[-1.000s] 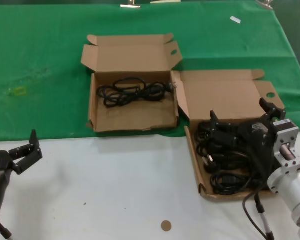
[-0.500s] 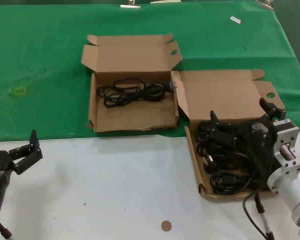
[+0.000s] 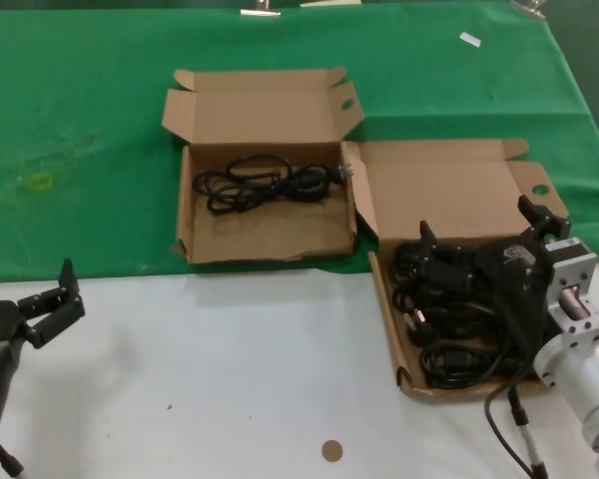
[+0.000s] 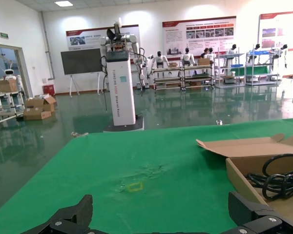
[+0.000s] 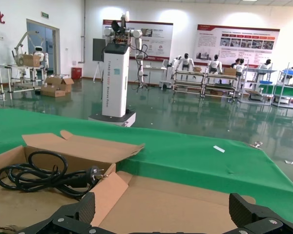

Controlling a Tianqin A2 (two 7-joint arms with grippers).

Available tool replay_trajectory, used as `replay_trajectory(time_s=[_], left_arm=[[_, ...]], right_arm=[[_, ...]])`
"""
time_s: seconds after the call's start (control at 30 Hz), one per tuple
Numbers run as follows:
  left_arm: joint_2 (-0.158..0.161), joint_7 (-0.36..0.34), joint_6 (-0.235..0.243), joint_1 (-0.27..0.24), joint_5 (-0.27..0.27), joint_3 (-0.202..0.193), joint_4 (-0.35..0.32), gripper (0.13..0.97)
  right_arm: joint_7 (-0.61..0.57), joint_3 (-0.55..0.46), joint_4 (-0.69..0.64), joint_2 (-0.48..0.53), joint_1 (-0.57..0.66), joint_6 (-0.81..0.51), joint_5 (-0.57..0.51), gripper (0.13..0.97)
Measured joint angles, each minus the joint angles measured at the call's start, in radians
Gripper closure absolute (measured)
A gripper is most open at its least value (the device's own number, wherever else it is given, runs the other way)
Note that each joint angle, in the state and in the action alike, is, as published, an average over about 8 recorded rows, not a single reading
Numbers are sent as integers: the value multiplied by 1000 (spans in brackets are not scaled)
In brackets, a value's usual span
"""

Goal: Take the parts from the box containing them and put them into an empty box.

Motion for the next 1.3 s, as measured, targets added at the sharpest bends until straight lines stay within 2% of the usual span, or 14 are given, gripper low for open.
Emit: replay_trajectory(time_s=[1.3], left_arm=[[0, 0, 0, 0, 0, 0, 0, 132]], right_arm=[[0, 0, 0, 0, 0, 0, 0, 129]])
